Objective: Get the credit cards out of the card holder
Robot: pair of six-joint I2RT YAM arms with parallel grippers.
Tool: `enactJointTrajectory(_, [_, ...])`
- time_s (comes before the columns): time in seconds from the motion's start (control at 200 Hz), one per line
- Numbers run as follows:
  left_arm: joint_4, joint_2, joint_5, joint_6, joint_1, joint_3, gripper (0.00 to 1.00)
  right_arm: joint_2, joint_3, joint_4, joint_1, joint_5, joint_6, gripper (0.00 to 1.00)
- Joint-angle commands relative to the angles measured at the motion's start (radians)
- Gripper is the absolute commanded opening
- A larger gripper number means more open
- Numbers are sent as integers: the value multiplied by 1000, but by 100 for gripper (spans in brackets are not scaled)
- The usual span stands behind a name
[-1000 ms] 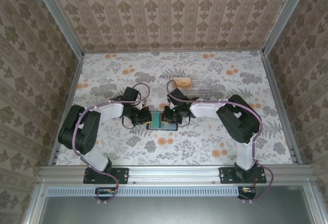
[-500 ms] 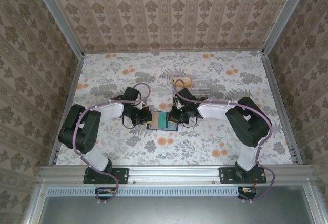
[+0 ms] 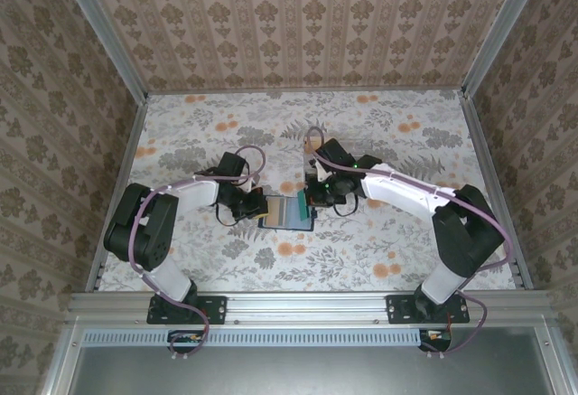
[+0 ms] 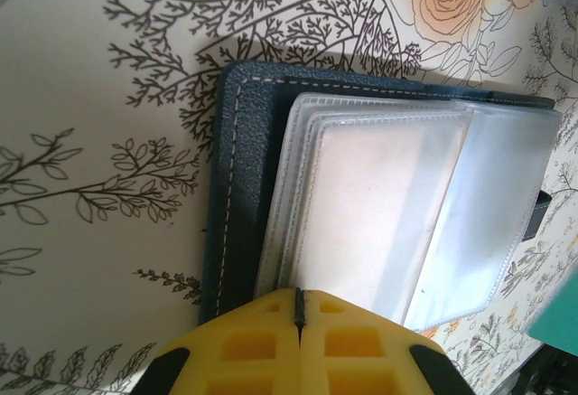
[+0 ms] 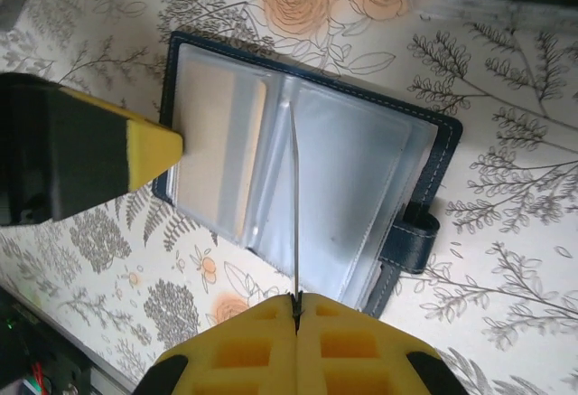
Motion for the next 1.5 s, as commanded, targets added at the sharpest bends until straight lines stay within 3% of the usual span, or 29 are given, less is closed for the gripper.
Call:
enactJointTrajectory(0.0, [-53,29,-28,29,-6,27,0,-58,78,-170,-4,65,-157,0])
enactJointTrajectory(0.135, [-60,8,-13,35,-3,62,0,-94,154,-283,10,174,-322,0])
enactJointTrajectory(0.21, [-67,-6,1,41,-2,89,9,-117,176,-330,17,232,-448,0])
enactJointTrajectory(0.345, [-75,-42,18,44,3,128,47,-163,167,-363,36,347,-693,0])
enactJointTrajectory(0.535, [-71,-107,52,49,17,152,78,-223,83,-319,48,519,-1031,0])
enactJointTrajectory(0.69, [-70,-178,77,50,44,144,81,-226,-1,-230,48,678,-1221,0])
enactJointTrajectory(0.8, [-58,-230,82,41,56,122,87,-225,-85,-123,40,720,-1349,0])
enactJointTrajectory(1.17, [-64,-317,83,38,63,66,88,-129,-139,88,-65,687,-1555,0])
enactJointTrajectory(1.495, [-71,-335,77,37,76,59,88,-63,-145,133,-108,641,-1561,0])
